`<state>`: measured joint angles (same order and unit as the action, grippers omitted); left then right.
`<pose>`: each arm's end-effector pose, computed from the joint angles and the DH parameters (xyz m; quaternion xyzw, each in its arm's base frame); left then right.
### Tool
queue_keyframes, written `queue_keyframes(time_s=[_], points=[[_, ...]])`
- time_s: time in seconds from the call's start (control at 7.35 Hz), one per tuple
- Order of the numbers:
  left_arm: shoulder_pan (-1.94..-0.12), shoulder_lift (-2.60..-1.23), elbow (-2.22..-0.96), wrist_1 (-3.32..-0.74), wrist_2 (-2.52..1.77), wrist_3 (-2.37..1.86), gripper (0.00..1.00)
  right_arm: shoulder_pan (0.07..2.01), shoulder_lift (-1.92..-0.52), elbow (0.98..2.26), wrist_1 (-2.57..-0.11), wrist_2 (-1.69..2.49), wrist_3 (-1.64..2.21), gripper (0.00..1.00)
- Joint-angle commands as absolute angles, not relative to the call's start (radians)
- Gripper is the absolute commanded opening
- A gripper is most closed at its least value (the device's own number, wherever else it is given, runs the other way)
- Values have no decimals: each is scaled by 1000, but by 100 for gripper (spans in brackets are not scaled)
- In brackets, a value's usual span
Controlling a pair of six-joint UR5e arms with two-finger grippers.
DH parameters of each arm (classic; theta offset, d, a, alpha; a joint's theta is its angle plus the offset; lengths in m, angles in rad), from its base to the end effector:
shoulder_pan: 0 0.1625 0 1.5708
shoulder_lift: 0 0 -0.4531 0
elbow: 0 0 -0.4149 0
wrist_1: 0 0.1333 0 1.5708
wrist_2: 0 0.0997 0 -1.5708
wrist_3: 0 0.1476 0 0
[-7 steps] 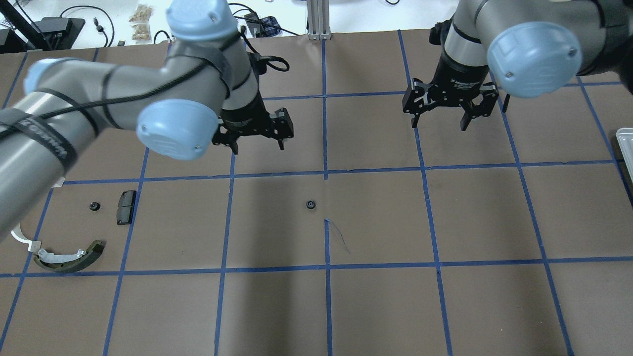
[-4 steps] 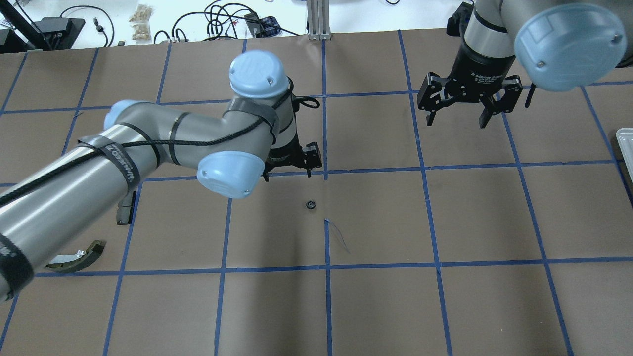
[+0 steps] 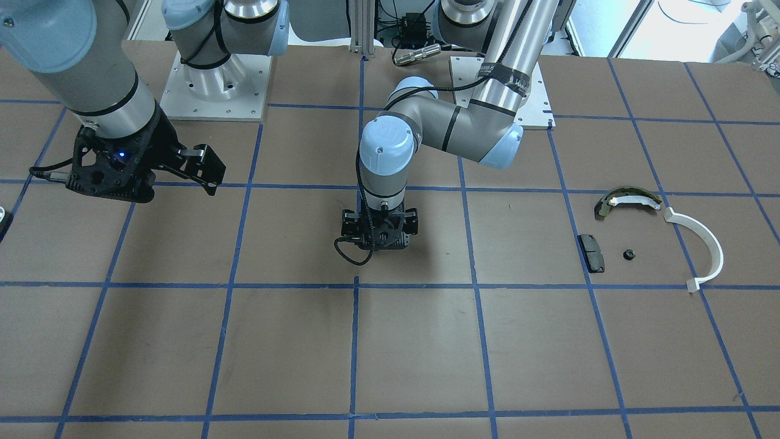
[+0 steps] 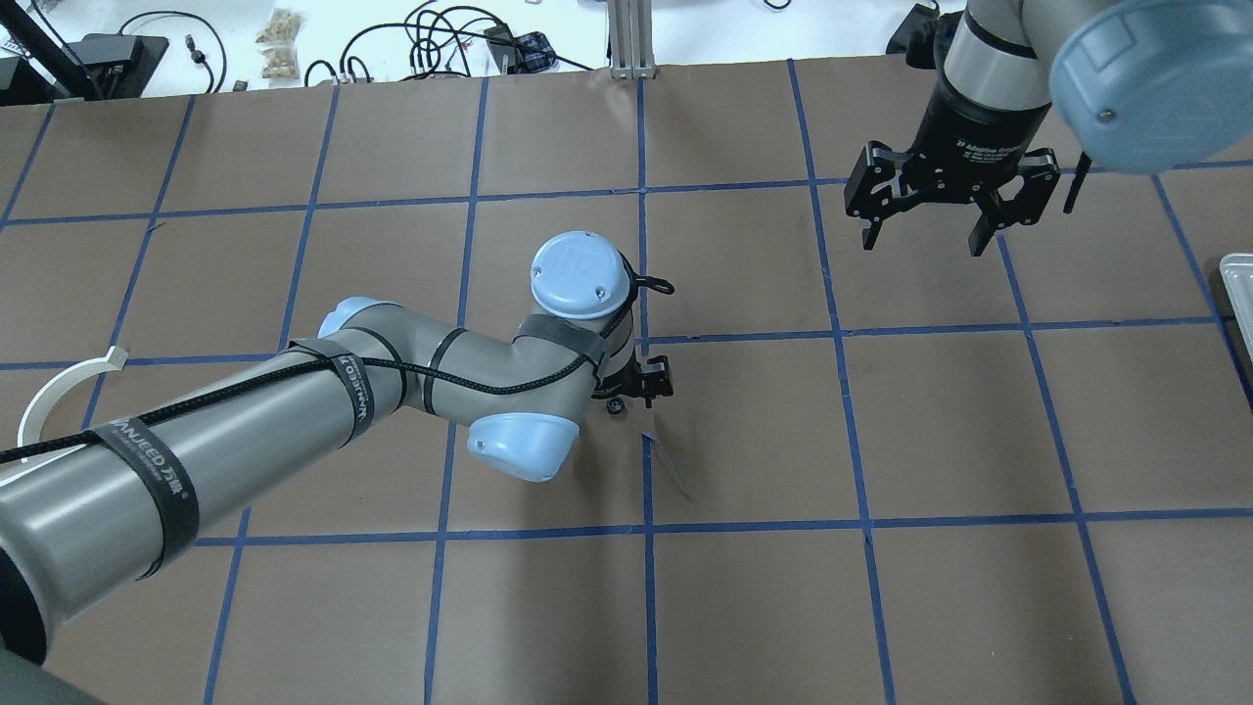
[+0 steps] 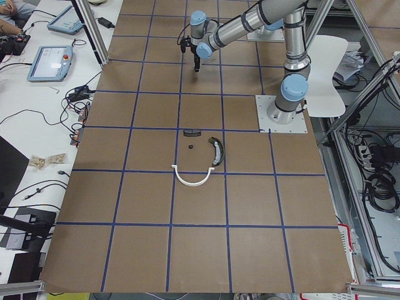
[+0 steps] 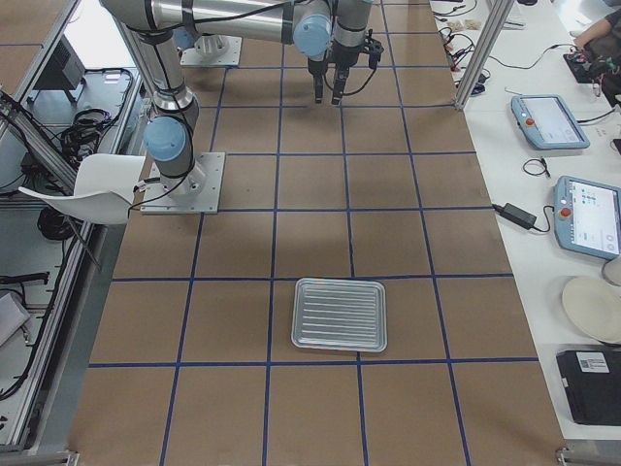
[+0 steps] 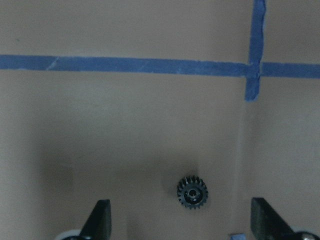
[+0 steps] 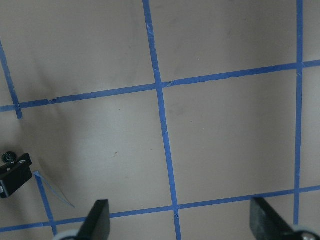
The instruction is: Place bearing gear from tray to pile
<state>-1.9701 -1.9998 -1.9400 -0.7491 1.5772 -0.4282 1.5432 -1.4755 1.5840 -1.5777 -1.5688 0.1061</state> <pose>-0.3479 -0.4840 0.1322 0.0145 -0.9998 0.0120 0.0018 0.1187 -0.5433 0.4117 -0.0668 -0.9965 -0.0508 0.0010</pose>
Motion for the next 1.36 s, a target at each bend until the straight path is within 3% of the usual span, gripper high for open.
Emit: queue_keyframes(time_s=[0.0, 0.14, 0.41, 0.54, 0.68, 1.23], points=[[-1989, -2032, -1939, -709, 1597, -425, 90, 1543, -1473, 1588, -1583, -1563, 118, 100], [-1990, -2036, -1940, -709, 1606, -425, 89, 1545, -1473, 1588, -1589, -1563, 120, 100], [-1990, -2034, -1940, -709, 1606, -417, 33, 1546, -1473, 1588, -1603, -1560, 120, 100], [-1990, -2031, -1940, -710, 1608, -414, 13, 1548, -1474, 1588, -1603, -1559, 120, 100], [-1988, -2011, -1942, -712, 1621, -413, 0, 1548, -1474, 1585, -1603, -1559, 120, 100], [-1883, -1916, -1930, -773, 1629, -355, 0, 1548, -1474, 1580, -1603, -1559, 118, 100]])
